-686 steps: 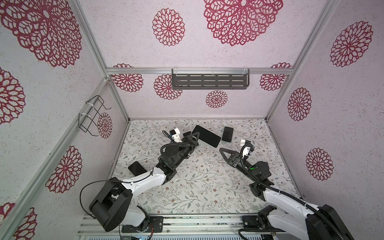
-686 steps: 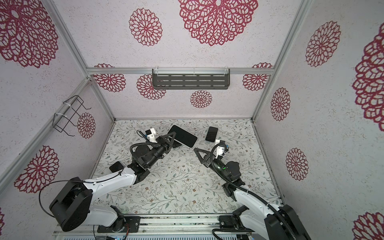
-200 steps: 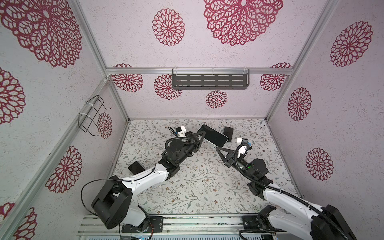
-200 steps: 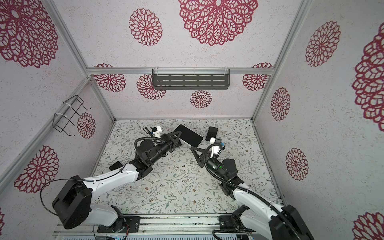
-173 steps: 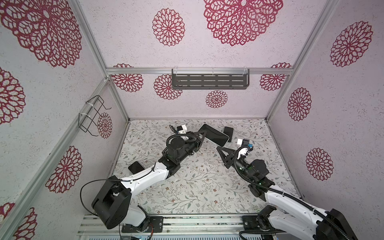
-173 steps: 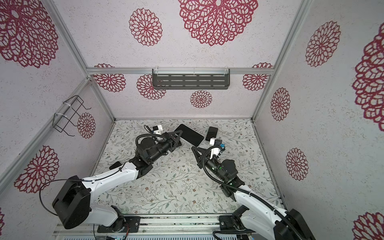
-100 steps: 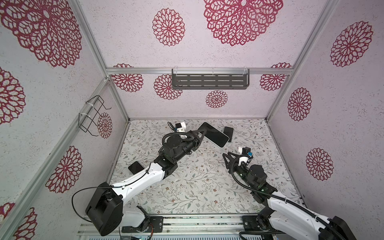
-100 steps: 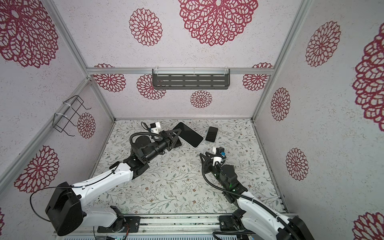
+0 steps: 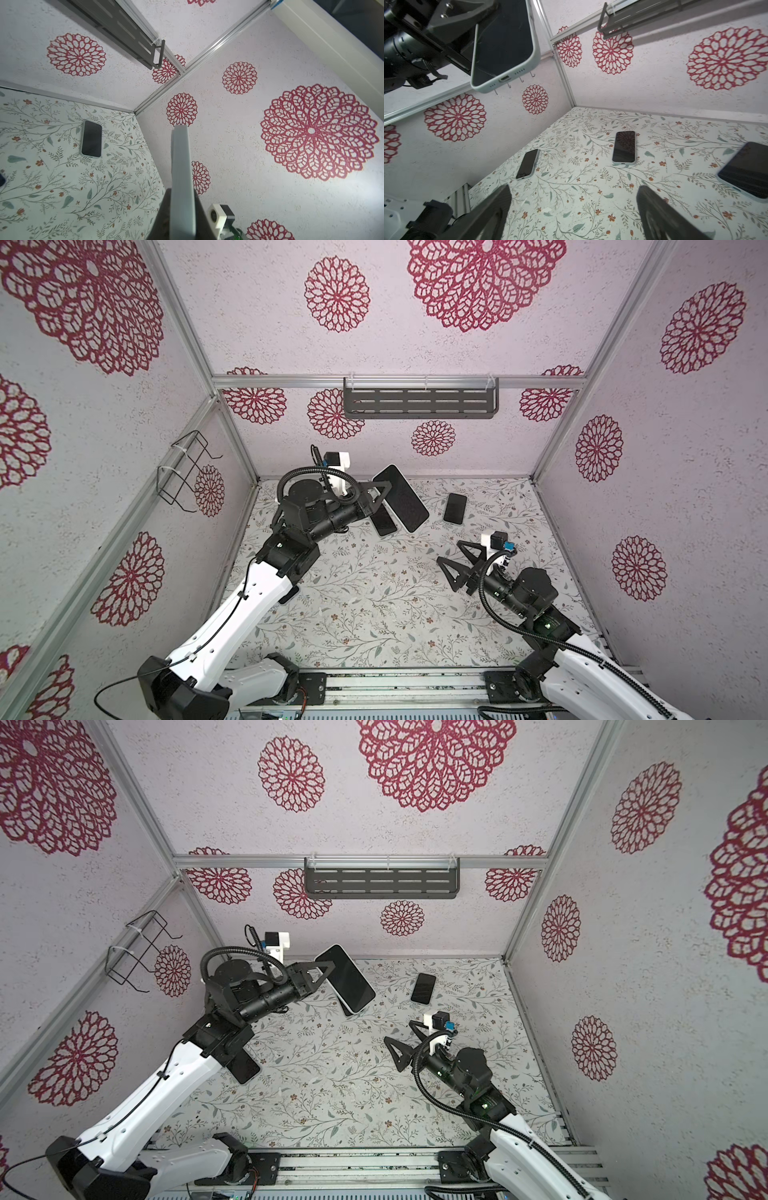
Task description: Take the phone out of the phone case
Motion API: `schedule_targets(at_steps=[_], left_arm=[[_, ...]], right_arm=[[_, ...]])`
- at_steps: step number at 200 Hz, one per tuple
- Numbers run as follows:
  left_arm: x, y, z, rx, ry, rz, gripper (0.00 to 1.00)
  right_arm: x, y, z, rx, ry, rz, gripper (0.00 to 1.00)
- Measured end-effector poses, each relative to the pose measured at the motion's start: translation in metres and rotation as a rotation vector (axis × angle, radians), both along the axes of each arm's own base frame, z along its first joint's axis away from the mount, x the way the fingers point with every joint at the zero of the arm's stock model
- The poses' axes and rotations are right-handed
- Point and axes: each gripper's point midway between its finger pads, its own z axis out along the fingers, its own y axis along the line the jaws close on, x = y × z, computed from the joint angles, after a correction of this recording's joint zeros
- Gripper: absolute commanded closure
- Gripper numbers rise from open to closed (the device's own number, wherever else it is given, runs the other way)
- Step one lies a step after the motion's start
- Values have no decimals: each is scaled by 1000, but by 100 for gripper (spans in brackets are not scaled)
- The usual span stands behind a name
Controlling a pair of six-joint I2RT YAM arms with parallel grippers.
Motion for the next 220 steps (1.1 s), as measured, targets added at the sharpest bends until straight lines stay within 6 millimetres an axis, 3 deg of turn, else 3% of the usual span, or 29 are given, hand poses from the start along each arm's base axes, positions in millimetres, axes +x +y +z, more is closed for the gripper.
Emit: schedule_targets(at_steps=[21, 51, 77, 119, 169, 220], left_arm=[[-3, 0, -9, -16, -8, -7, 100], [11, -10, -53, -38, 85, -12, 100], [18, -14, -77, -48, 150, 4, 100], [18, -15, -69, -159, 128, 15, 100], [15, -17, -78, -234, 146, 34, 100], [16, -15, -69, -274, 127, 51, 100]], right_arm=[[-2, 19, -5, 76, 47, 93, 9], [-3, 48, -22, 155, 163, 194, 12], [-12, 63, -10, 232, 175, 267, 15], [-11, 67, 18, 366, 158, 294, 26], [-2, 70, 23, 463, 212, 296, 41], [-3, 68, 34, 515, 207, 309, 60]])
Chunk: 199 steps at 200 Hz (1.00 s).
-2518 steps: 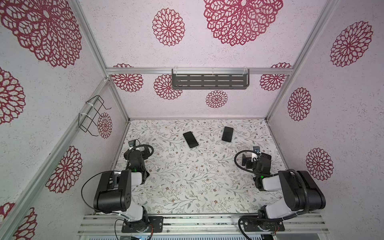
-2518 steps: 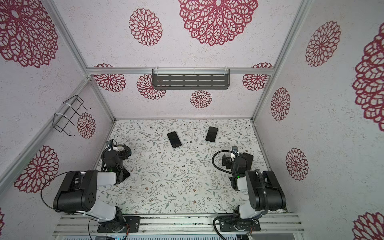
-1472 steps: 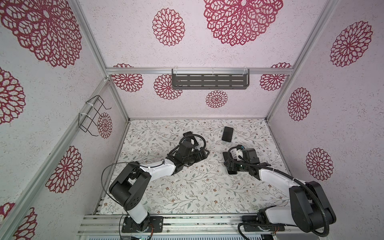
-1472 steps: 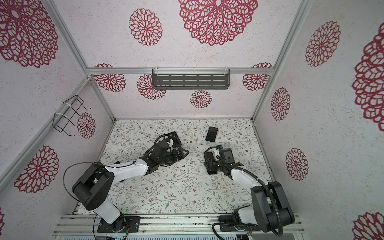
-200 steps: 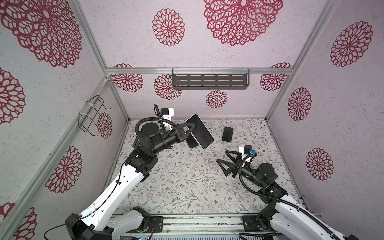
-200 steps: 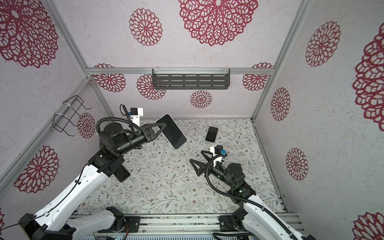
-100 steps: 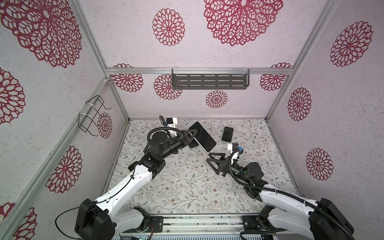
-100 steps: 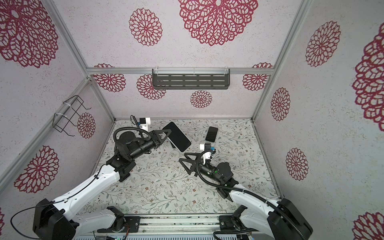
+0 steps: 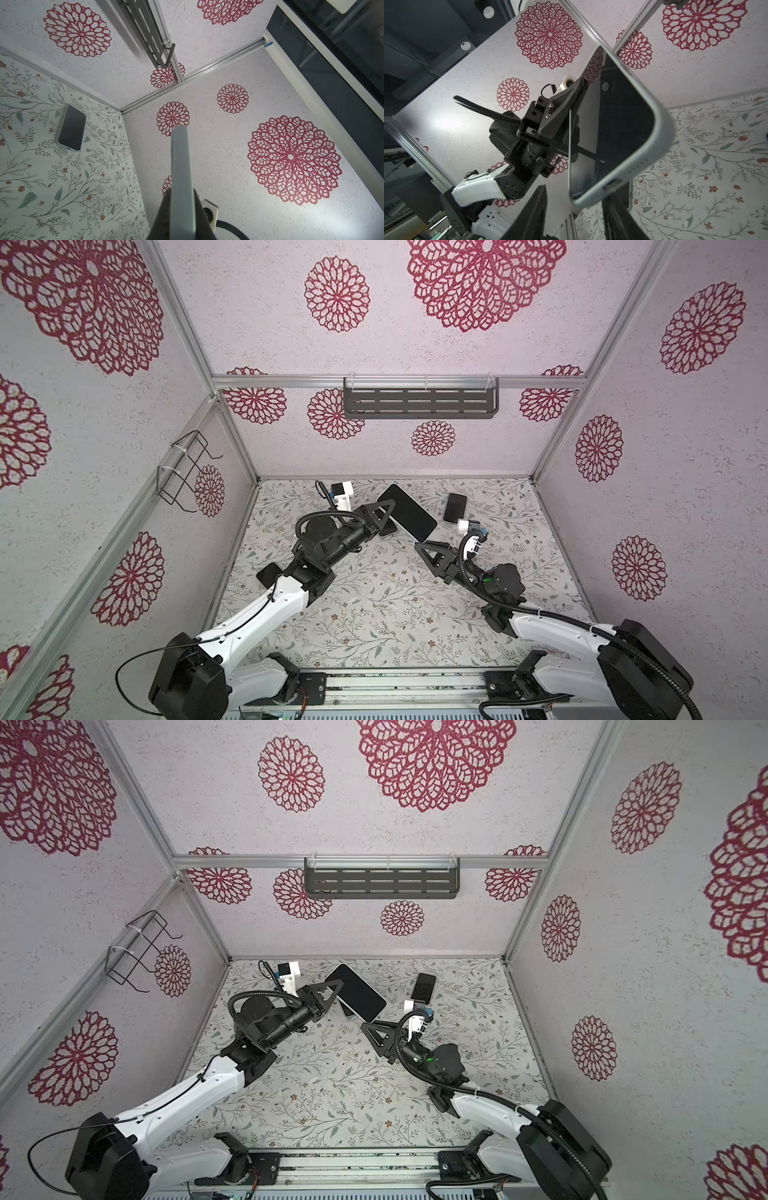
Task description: Take the phone out of the phone case
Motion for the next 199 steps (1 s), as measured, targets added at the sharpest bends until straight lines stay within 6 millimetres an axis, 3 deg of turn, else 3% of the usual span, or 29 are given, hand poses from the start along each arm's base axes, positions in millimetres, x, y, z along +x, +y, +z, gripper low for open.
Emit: schedule_targets(at_steps=[66, 100, 199], left_arm=[[-2, -3, 3, -9, -6, -2, 100], [-3, -3, 4, -12, -10, -2, 100], [-4, -3, 9, -33, -17, 3, 100]], right_arm=[[2, 2, -2, 6, 14, 6, 64], [3, 3, 7, 23, 1, 8, 65], [2, 4, 14, 62, 10, 37, 96]])
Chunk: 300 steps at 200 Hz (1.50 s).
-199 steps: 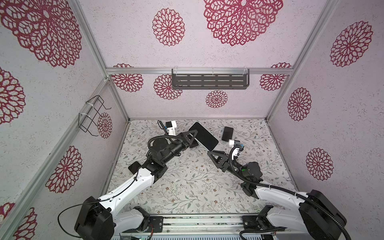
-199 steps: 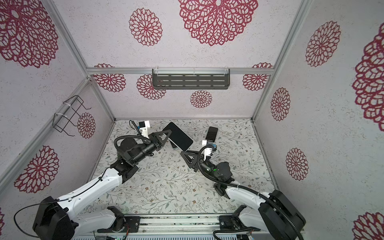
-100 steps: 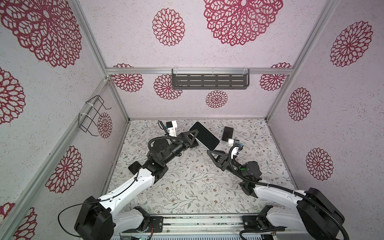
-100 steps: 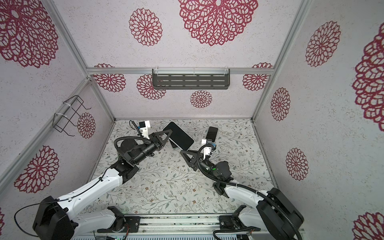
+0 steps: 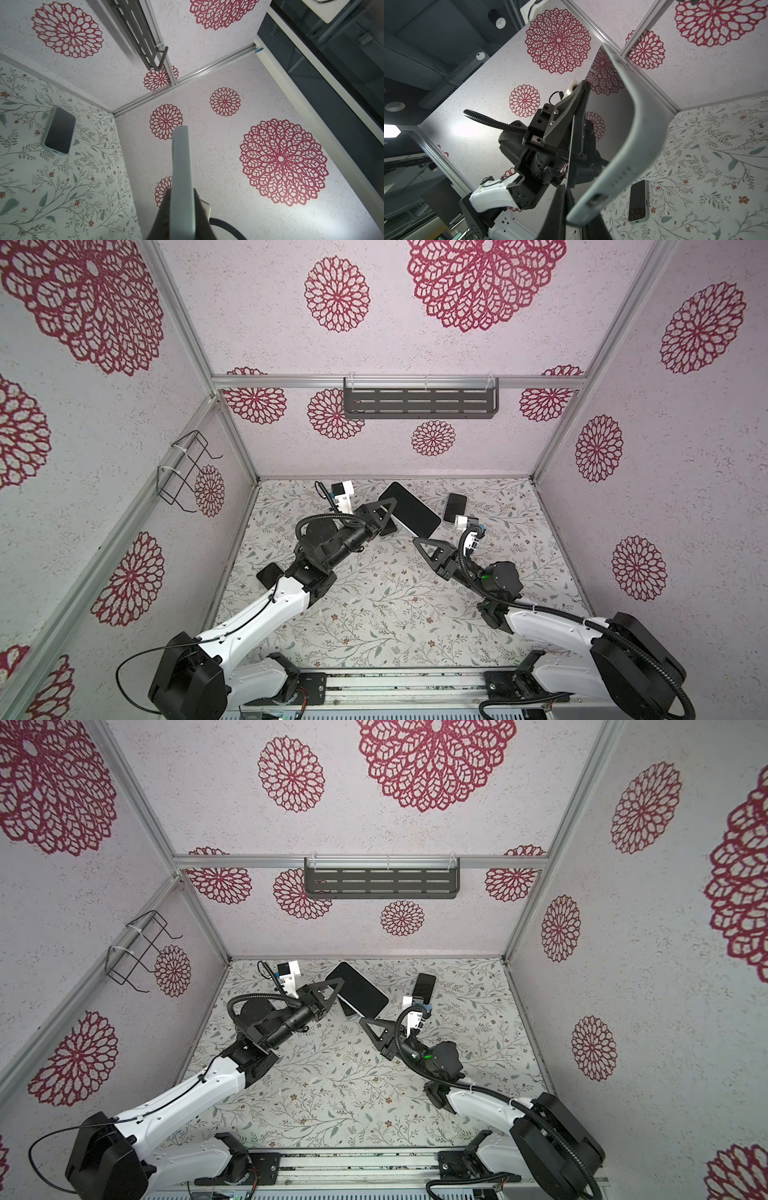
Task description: Take the phone out of the phone case
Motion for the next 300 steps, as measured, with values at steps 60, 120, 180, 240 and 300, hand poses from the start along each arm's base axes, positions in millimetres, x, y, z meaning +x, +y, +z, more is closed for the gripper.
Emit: schedule_targets(at_steps=[60, 120, 180, 240, 300], left_arm=[[4, 0, -9, 2, 71, 8, 100], [-3, -10, 3, -11, 138, -49, 100], [-4, -11, 4, -19, 158, -61, 100], [-8, -2, 16, 24, 111, -89, 100], [-47, 6, 94, 419, -237, -228, 100]], right_arm=[[3, 2, -8, -76, -39, -44, 100], [-4, -12, 0, -251, -266, -234, 100], [28, -30, -34, -499, -301, -434, 94], [6, -61, -62, -545, -292, -464, 26], [-12, -73, -46, -670, -358, -442, 21]])
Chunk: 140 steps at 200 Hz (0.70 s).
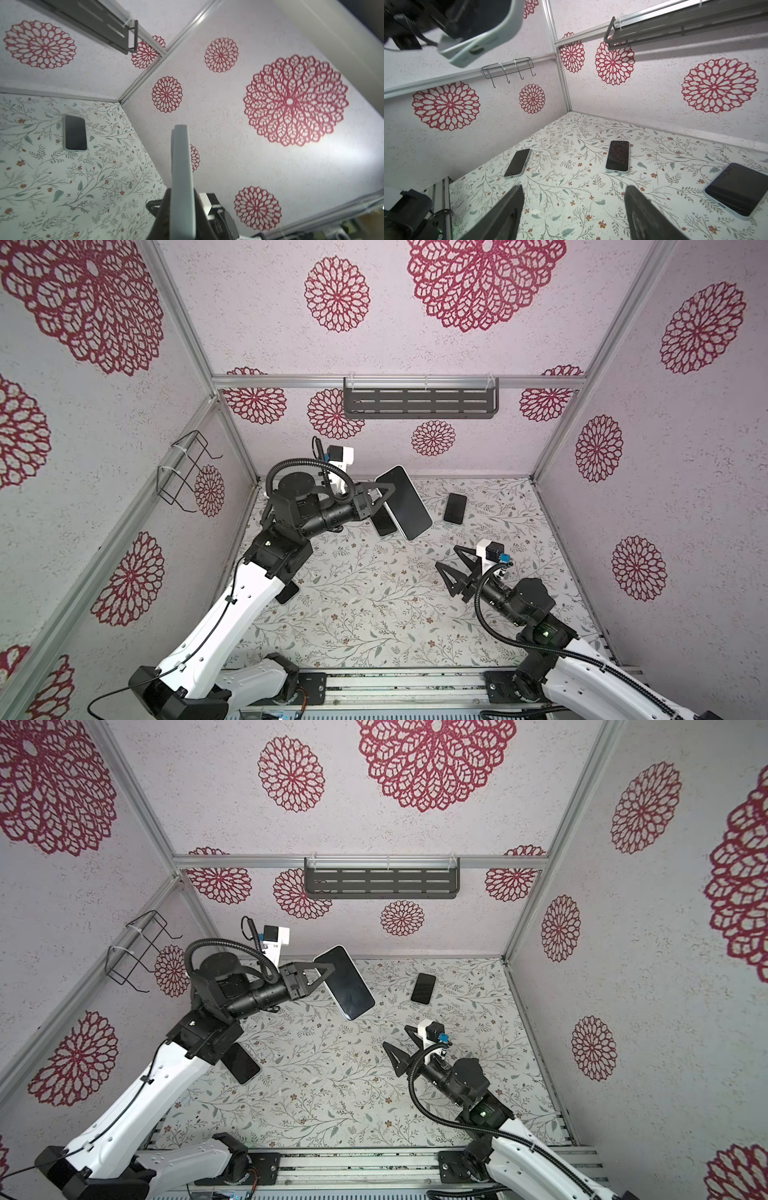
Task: Take the phone out of the phone case
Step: 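Pull the right gripper away while the left gripper holds the cased phone up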
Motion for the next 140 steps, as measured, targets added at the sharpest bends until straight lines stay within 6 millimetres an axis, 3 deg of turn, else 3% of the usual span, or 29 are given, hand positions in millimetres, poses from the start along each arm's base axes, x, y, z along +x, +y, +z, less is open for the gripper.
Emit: schedule_targets(at_steps=[16, 35, 68, 102, 140], left_arm=[[-13, 0, 0, 114, -74, -52, 100], [-21, 1, -15, 251, -133, -105, 100], [-30, 2, -49, 407, -181, -190, 100], [-38, 1, -59, 461, -258, -262, 100], [-43, -5, -73, 453, -309, -339, 100]], right_arm=[[-2, 4, 4, -68, -6, 25, 21], [-4, 11, 2, -154, -20, 66, 20], [-3, 25, -21, -321, -6, 146, 22], [-5, 36, -33, -447, -1, 230, 23], [-15, 42, -24, -499, -51, 316, 24]])
